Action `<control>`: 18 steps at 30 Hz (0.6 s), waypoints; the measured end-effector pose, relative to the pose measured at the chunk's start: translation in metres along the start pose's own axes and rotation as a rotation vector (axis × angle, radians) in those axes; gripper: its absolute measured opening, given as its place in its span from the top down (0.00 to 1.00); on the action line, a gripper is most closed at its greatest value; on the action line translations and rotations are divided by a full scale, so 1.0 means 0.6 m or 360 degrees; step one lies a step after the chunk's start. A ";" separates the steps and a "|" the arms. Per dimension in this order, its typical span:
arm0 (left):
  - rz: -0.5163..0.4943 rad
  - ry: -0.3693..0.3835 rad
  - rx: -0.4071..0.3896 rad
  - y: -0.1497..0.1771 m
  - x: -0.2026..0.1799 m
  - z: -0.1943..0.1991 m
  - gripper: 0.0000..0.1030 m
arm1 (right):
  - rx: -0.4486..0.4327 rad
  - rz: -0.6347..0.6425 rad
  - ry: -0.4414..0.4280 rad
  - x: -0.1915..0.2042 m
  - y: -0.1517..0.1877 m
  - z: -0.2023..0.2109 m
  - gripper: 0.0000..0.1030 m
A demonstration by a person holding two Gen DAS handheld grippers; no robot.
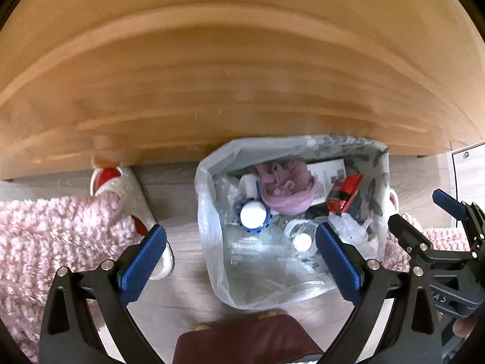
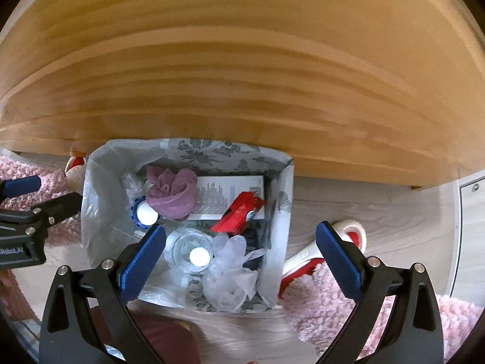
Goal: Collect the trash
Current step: 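Raise both open tools out of the trash bag toward the bed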
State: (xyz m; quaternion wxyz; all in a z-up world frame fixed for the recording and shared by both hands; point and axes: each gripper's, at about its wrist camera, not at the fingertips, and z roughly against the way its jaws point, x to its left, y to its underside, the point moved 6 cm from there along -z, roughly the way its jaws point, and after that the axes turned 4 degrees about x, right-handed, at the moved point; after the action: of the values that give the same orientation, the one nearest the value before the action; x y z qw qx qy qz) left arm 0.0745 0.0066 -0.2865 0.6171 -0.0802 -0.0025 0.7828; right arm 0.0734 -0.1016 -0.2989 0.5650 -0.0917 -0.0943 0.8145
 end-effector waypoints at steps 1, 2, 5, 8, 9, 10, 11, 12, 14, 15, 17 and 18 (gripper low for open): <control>-0.0003 0.0006 -0.0017 -0.001 -0.001 0.005 0.07 | -0.0017 -0.0002 0.0002 -0.001 -0.001 0.005 0.08; -0.0005 0.0016 -0.0036 -0.002 -0.003 0.010 0.07 | -0.0036 -0.0005 0.0004 -0.002 -0.002 0.011 0.08; -0.0024 0.0042 -0.0084 -0.001 -0.009 0.028 0.07 | -0.0102 -0.0019 0.0000 -0.007 -0.005 0.032 0.08; -0.0046 0.0063 -0.0149 -0.003 -0.015 0.050 0.07 | -0.0165 -0.0033 -0.0007 -0.012 -0.007 0.051 0.08; -0.0052 0.0067 -0.0166 -0.004 -0.017 0.055 0.07 | -0.0184 -0.0036 -0.0014 -0.011 -0.008 0.056 0.08; -0.0057 0.0072 -0.0183 -0.004 -0.019 0.060 0.07 | -0.0205 -0.0040 -0.0017 -0.011 -0.009 0.061 0.08; -0.0066 0.0080 -0.0210 -0.005 -0.020 0.069 0.07 | -0.0230 -0.0045 -0.0020 -0.012 -0.010 0.069 0.08; -0.0073 0.0085 -0.0226 -0.007 -0.022 0.074 0.07 | -0.0252 -0.0049 -0.0025 -0.013 -0.011 0.074 0.08; -0.0091 0.0098 -0.0277 -0.009 -0.025 0.091 0.07 | -0.0298 -0.0061 -0.0031 -0.012 -0.012 0.086 0.08; -0.0099 0.0099 -0.0298 -0.009 -0.027 0.097 0.07 | -0.0324 -0.0070 -0.0039 -0.013 -0.013 0.094 0.08; -0.0120 0.0106 -0.0346 -0.010 -0.032 0.111 0.07 | -0.0369 -0.0082 -0.0050 -0.015 -0.013 0.107 0.08; -0.0135 0.0111 -0.0377 -0.010 -0.034 0.121 0.07 | -0.0395 -0.0088 -0.0051 -0.016 -0.013 0.115 0.08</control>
State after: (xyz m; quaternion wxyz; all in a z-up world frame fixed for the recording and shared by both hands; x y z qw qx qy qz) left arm 0.0754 -0.0051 -0.2118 0.6355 -0.1796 -0.0769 0.7469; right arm 0.0658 -0.1112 -0.2302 0.5699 -0.1453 -0.2058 0.7821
